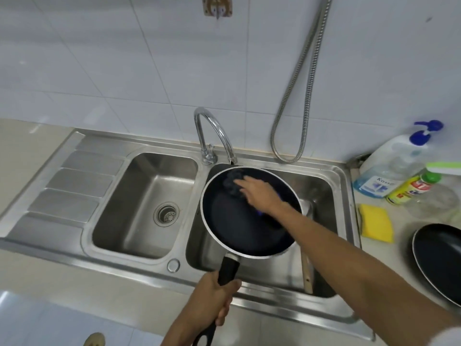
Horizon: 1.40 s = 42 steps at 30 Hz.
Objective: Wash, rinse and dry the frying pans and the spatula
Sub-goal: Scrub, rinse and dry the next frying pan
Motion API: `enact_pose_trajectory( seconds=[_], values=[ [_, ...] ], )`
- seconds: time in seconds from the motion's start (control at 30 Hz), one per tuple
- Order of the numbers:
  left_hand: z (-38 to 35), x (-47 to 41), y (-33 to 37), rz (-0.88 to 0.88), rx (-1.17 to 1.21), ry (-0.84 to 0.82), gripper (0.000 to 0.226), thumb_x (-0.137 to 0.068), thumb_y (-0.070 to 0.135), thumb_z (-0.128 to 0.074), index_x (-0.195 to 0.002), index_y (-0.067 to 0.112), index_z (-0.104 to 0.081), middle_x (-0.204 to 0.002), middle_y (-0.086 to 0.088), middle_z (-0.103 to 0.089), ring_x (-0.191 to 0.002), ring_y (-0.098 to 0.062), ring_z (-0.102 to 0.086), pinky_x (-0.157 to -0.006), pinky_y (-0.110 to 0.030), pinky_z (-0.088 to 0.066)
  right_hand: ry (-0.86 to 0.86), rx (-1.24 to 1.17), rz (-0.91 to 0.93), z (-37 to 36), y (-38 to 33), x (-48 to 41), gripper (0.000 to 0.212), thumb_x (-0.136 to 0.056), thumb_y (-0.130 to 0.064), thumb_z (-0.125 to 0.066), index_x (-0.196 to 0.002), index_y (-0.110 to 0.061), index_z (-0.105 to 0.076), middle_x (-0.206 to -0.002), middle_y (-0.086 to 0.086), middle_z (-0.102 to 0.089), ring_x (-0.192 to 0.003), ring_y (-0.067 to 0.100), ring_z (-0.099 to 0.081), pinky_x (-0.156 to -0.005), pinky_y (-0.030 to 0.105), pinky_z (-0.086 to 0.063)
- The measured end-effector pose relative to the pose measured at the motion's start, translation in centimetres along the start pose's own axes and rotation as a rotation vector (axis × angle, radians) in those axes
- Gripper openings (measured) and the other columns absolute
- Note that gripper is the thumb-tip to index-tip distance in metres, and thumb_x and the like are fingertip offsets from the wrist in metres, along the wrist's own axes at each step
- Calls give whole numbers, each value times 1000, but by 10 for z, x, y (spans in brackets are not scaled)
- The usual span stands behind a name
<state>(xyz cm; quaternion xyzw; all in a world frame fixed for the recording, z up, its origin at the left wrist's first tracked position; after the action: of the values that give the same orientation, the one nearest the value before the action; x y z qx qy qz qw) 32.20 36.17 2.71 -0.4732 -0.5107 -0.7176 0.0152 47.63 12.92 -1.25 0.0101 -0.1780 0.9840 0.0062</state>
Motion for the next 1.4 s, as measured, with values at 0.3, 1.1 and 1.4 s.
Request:
enact_pose_trajectory(
  seconds=[0.3, 1.1, 1.4],
  values=[
    [-11, -18, 15, -39, 25, 24, 33, -102, 16, -58, -76, 13, -38, -49, -1, -34, -36, -15, -29, -37, -22, -27, -78, -238, -408, -16, 24, 128, 29, -98, -27, -52, -122, -23, -66, -113, 10, -73, -104, 33, -67, -89, 41, -54],
    [-33, -12, 6, 57, 171, -42, 29, -101, 8, -55, -76, 10, -41, -52, -6, -27, -35, -11, -24, -35, -17, -26, 74, -276, -570, -6, 31, 140, 42, -100, -24, -51, -141, -22, -54, -131, 6, -65, -117, 31, -62, -93, 41, -52],
    [-49, -3, 19, 28, -146, -131, 13, -98, 13, -49, -85, 8, -46, -49, -6, -37, -34, -19, -32, -38, -25, -32, 332, -768, -489, 47, -65, 119, 30, -103, -34, -51, -130, -30, -62, -123, -13, -68, -113, 5, -60, -98, 22, -45]
  ],
)
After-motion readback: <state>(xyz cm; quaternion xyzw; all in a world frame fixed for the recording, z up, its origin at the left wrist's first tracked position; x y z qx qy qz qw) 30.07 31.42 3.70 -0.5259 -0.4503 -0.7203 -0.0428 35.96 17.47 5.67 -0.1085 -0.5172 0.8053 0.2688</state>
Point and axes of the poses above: each hand's wrist, its own x-axis away from the middle knuckle, its own z-axis out of the back of the hand, y = z × x, the point moved 7 cm from there along -x, towards the middle knuckle
